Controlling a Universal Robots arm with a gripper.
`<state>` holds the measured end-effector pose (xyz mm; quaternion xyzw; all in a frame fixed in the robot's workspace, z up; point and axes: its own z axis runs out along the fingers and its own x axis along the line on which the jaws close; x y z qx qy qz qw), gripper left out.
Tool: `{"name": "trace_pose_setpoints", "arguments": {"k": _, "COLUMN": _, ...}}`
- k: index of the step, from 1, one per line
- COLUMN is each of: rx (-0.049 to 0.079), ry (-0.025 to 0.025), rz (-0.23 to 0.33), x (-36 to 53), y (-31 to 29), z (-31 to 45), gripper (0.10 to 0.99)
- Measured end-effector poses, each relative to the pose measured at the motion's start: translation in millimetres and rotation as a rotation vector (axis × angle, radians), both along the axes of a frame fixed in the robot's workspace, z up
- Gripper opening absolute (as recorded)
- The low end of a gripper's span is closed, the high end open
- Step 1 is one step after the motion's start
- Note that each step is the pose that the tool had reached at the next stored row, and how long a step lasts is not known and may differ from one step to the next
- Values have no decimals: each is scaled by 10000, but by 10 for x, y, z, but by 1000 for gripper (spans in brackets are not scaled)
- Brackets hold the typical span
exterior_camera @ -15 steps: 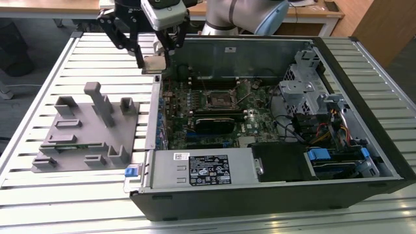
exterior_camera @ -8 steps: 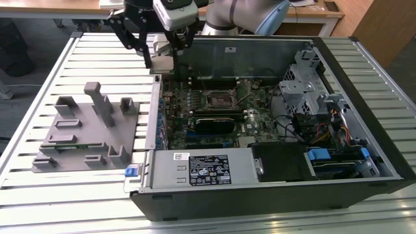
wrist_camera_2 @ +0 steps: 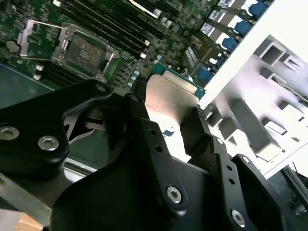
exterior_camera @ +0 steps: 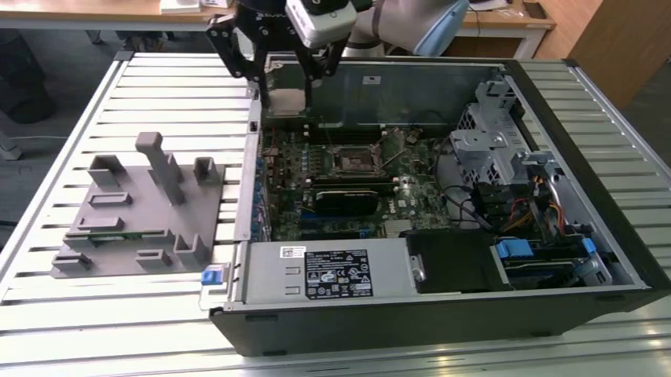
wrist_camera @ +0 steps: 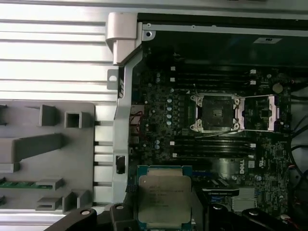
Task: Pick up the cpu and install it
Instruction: 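Pick up the cpu and move it towards the insertion slot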
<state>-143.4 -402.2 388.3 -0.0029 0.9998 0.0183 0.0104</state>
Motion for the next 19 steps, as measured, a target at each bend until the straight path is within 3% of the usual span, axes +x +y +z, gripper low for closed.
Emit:
{"name": "trace_pose_setpoints", "arguments": {"k": 9, "rx": -1, "ry": 1, "rz": -20, "x": 234, "y": 106, "z": -33, "gripper": 533}}
{"name": "trace_pose_setpoints", "arguments": {"k": 19, "rx": -1, "ry": 1, "rz": -54, "x": 533, "y": 171, "z": -59, "gripper": 533}}
